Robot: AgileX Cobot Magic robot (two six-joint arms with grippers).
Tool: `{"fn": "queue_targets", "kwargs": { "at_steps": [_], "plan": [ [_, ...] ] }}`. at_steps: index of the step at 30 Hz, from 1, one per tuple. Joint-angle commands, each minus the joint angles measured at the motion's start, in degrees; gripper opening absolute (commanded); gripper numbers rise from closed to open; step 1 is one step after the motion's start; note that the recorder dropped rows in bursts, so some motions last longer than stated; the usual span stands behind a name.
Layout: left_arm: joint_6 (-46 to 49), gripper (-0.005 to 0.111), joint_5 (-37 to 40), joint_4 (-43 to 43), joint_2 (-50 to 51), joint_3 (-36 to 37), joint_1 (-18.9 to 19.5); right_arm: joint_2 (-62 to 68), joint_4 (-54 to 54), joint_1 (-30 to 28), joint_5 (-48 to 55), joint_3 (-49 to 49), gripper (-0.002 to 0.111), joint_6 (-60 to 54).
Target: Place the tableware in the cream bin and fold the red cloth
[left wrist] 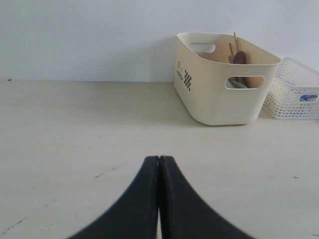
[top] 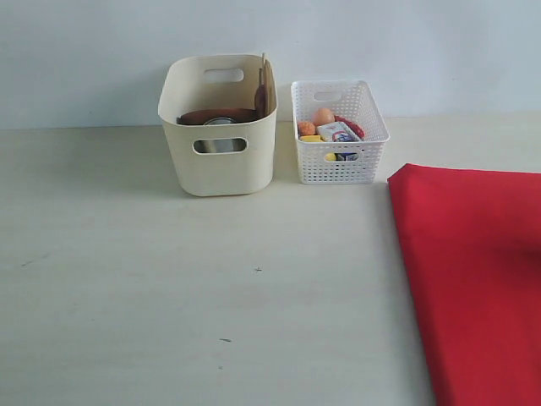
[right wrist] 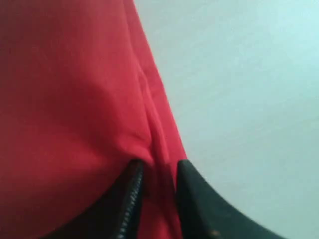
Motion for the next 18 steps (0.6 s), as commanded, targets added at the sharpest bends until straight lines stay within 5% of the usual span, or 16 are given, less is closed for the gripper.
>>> {"fn": "queue_targets", "kwargs": {
  "at_steps": [1, 4, 11, 18],
  "plan": [
    [-0.3, 0.000, 0.3, -0.5, -0.4, 0.2, 0.1, -5.1, -0.5, -0.3, 0.5, -1.3, 0.053, 0.1],
    [-0.3, 0.000, 0.3, -0.5, -0.4, 0.2, 0.1, -10.9, 6.1, 0.5, 0.3, -1.1, 0.051, -1.8],
    [-0.3, 0.000, 0.3, -0.5, -0.4, 0.2, 0.1, -17.6, 20.3, 9.6, -3.1, 7.0, 0.001, -16.4],
    [-0.3, 0.000, 3.3, -0.5, -0.4, 0.2, 0.4, -17.6, 19.7, 17.9, -5.8, 14.5, 0.000, -17.0]
  ]
}}
